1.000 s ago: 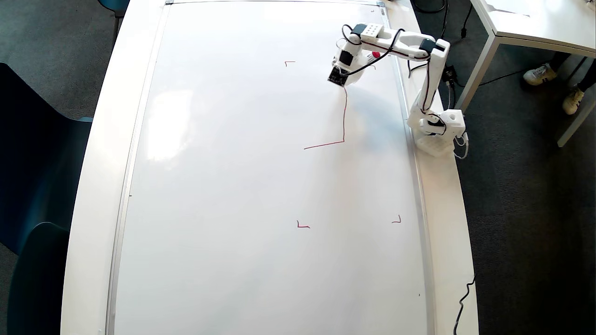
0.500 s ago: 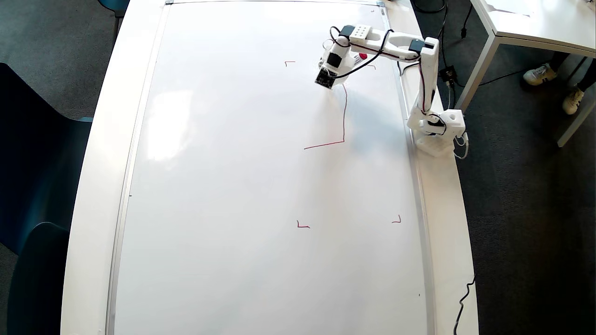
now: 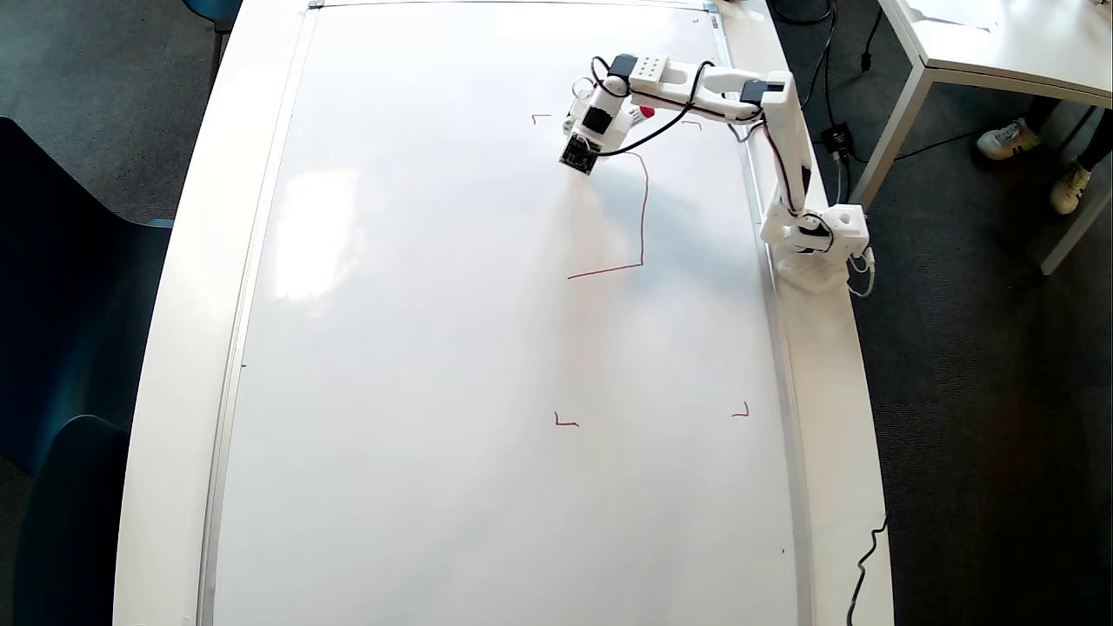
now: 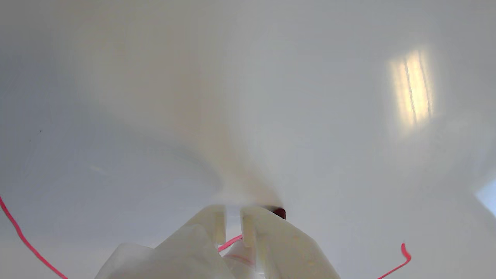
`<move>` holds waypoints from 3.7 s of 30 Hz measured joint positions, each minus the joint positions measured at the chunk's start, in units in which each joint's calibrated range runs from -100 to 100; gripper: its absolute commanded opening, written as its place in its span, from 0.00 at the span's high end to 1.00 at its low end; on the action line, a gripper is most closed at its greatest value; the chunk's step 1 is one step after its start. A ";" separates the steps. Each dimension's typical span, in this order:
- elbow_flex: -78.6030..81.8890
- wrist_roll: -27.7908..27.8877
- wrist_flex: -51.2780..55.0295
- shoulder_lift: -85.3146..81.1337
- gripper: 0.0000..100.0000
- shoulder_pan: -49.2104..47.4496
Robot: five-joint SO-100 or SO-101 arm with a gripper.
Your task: Draw on a whiteboard a robot head using a pen attached to the gripper
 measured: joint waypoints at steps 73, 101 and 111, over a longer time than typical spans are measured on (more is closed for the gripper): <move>-0.73 -6.24 0.25 1.10 0.99 -28.28; 6.67 -8.19 0.25 -3.56 0.99 -29.26; 11.88 -8.19 0.08 -7.29 0.99 -28.36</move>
